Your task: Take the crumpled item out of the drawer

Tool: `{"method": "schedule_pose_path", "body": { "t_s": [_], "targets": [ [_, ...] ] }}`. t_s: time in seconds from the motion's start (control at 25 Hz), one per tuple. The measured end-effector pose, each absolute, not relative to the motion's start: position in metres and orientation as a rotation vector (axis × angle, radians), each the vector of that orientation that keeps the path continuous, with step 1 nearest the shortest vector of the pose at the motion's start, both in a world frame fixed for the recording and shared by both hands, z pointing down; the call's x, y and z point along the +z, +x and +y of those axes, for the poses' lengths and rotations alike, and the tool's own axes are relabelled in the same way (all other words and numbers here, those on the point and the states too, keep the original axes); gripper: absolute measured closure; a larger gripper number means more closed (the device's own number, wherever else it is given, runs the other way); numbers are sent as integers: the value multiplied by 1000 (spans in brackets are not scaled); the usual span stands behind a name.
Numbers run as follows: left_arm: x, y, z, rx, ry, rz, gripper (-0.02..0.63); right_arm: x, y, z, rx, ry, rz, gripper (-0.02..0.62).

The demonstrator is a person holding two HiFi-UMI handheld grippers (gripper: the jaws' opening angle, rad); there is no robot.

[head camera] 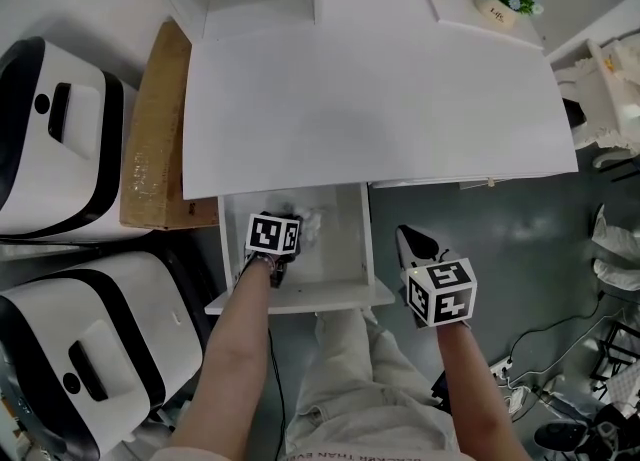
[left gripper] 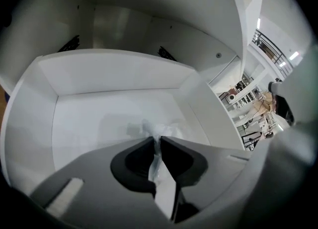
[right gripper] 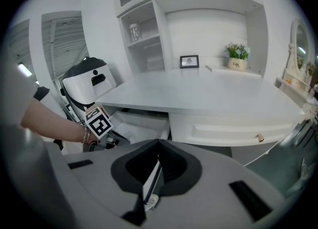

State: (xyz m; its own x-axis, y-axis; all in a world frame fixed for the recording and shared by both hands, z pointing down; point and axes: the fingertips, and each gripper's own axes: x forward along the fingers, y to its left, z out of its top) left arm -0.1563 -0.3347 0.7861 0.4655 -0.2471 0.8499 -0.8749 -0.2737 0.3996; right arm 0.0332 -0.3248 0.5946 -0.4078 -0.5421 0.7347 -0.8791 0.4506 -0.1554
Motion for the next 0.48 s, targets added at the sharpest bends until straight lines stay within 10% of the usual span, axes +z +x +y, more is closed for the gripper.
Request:
{"method": "schedule_pose_path", "body": {
  "t_s": [0.48],
  "targets": [
    [730, -160, -335, 787, 1825, -1001, 554, 566, 23, -331, 670, 1149, -2190, 589]
  ]
}}
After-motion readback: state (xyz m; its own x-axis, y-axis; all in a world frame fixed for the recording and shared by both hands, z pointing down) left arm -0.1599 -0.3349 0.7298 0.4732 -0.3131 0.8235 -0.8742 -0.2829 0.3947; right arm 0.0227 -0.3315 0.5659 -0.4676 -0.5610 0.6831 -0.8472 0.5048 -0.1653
